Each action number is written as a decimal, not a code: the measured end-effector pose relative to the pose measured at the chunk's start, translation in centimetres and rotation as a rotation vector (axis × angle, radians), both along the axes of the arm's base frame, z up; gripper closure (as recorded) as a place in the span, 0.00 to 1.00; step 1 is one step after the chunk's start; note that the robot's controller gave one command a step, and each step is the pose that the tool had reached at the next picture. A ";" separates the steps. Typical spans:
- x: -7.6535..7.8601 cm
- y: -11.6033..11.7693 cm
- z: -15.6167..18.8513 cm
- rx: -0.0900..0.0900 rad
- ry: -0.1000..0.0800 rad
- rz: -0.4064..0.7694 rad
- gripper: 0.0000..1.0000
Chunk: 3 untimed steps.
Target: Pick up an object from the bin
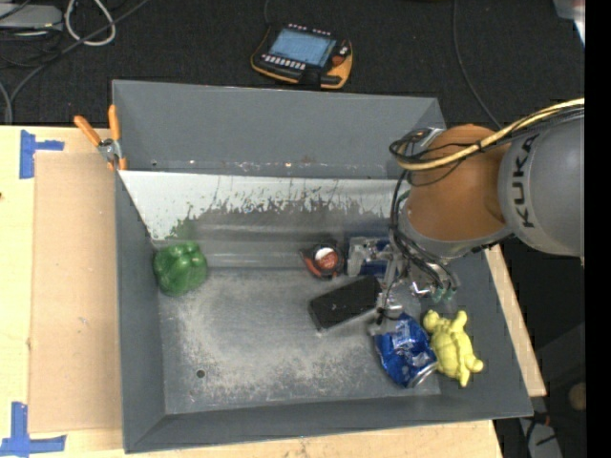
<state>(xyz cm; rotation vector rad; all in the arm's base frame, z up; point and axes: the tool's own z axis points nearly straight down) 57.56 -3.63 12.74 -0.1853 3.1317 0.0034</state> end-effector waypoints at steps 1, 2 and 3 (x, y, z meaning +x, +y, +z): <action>1.2 -0.2 -3.0 0.000 0.009 -0.078 0.00; 2.4 -1.2 -5.7 -0.002 0.000 0.258 0.00; 1.2 0.3 -5.7 -0.001 0.006 0.216 1.00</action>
Offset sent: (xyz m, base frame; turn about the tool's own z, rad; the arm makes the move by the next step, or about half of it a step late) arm 0.0244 -0.0114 -0.0574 -0.2615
